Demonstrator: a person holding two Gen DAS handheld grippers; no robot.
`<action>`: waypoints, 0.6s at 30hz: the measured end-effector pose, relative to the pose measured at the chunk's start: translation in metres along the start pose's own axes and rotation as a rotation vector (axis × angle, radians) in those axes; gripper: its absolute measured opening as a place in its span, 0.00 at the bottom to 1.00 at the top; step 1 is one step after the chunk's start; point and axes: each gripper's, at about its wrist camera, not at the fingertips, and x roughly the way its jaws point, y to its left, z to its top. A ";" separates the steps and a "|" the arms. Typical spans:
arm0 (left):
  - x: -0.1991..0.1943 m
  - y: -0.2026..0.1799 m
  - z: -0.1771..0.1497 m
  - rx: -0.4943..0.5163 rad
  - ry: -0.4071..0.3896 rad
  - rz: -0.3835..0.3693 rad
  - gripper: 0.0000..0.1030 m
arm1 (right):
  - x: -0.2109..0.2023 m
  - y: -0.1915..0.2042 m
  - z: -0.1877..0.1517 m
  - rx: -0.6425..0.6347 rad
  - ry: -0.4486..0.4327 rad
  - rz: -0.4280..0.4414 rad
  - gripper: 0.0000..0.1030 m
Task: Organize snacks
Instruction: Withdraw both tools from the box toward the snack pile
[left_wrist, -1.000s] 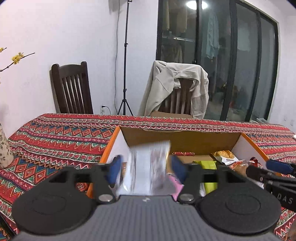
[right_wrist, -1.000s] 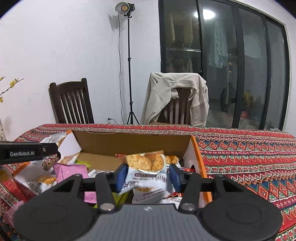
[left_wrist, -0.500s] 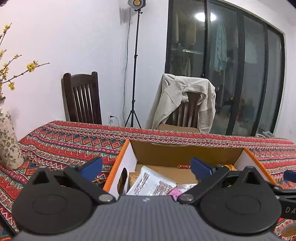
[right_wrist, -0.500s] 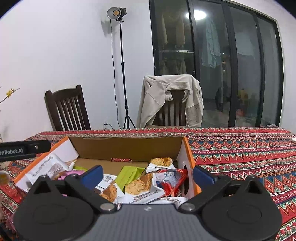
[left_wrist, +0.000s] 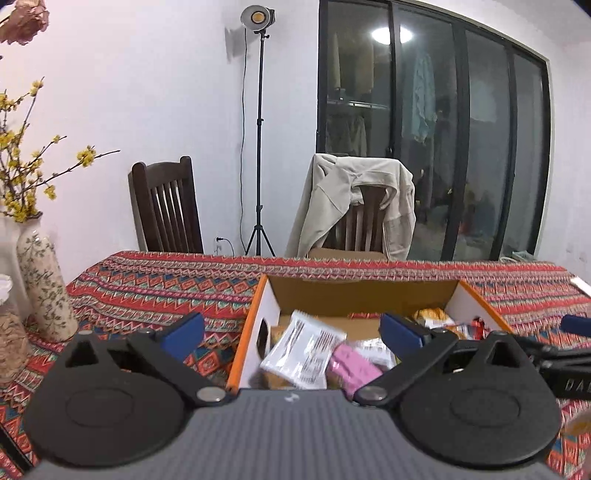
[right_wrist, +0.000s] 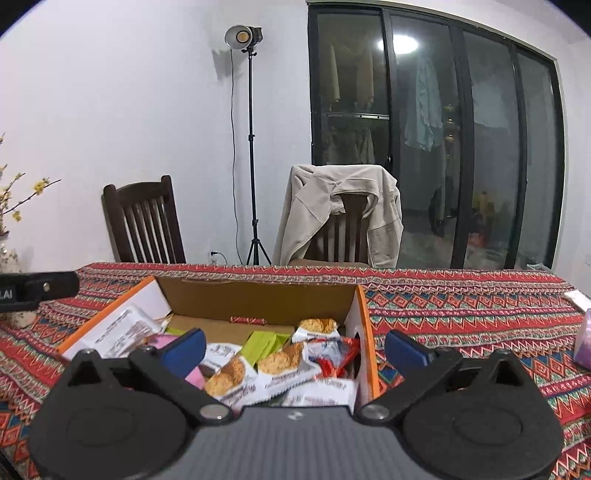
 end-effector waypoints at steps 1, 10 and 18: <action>-0.004 0.001 -0.004 0.002 0.004 -0.001 1.00 | -0.004 -0.001 -0.002 0.002 0.003 0.001 1.00; -0.034 0.019 -0.039 -0.001 0.045 -0.010 1.00 | -0.040 -0.003 -0.034 -0.001 0.043 0.022 1.00; -0.048 0.038 -0.076 -0.009 0.082 -0.012 1.00 | -0.062 -0.005 -0.068 0.001 0.097 0.066 1.00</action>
